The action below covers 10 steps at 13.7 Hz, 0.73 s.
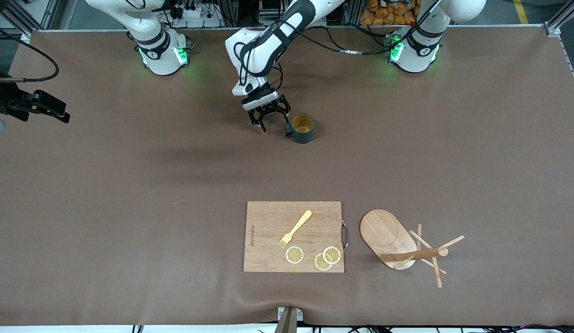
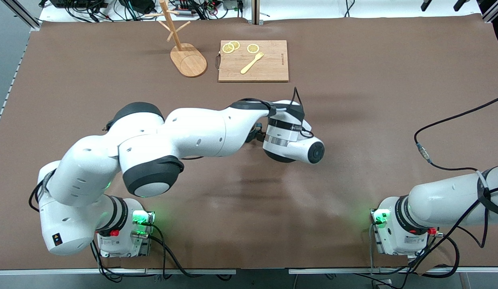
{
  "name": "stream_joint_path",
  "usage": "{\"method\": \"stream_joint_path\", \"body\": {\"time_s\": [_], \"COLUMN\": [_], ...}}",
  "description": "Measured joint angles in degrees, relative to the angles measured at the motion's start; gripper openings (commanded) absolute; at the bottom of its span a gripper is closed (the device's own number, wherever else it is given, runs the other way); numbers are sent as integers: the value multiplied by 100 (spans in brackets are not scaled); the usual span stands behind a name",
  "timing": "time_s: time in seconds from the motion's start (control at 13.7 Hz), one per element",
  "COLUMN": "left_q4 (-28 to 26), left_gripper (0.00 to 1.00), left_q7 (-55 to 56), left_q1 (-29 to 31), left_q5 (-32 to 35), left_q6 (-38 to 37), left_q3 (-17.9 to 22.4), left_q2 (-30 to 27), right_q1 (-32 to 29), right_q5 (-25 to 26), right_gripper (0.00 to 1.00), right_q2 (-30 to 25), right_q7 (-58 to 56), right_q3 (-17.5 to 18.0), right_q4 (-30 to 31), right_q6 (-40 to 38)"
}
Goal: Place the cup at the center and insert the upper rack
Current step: 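Grasp the teal mug handle with the left gripper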
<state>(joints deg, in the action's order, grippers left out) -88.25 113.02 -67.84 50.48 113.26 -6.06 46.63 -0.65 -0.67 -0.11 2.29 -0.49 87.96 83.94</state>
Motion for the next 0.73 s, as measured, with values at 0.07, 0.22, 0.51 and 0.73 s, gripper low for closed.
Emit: {"method": "stream_joint_path", "body": {"time_s": [0.07,0.22,0.51,0.73], "left_q4": [2,4,5,5], "left_gripper": [100,100,100,100], "left_q7": [174,362,638,738], "left_q1": [0,0,0,0], "left_q5": [259,676,1033,1195], "left_q6": [1,2,2,2], "left_q3": [3,4,11,22], "left_q2": [43,93,238,359], "right_q1": [0,1,1,1], "right_q5": [-34,-44,-40,-38], "right_gripper": [100,100,100,100], "right_q2": [-57,-139,-159,-158], "right_q7": [-43,-49,-49,-50], "right_q3": [-39,-43,-44,-45], "right_q4": [87,170,125,119], "right_q6": [34,99,359,485]}}
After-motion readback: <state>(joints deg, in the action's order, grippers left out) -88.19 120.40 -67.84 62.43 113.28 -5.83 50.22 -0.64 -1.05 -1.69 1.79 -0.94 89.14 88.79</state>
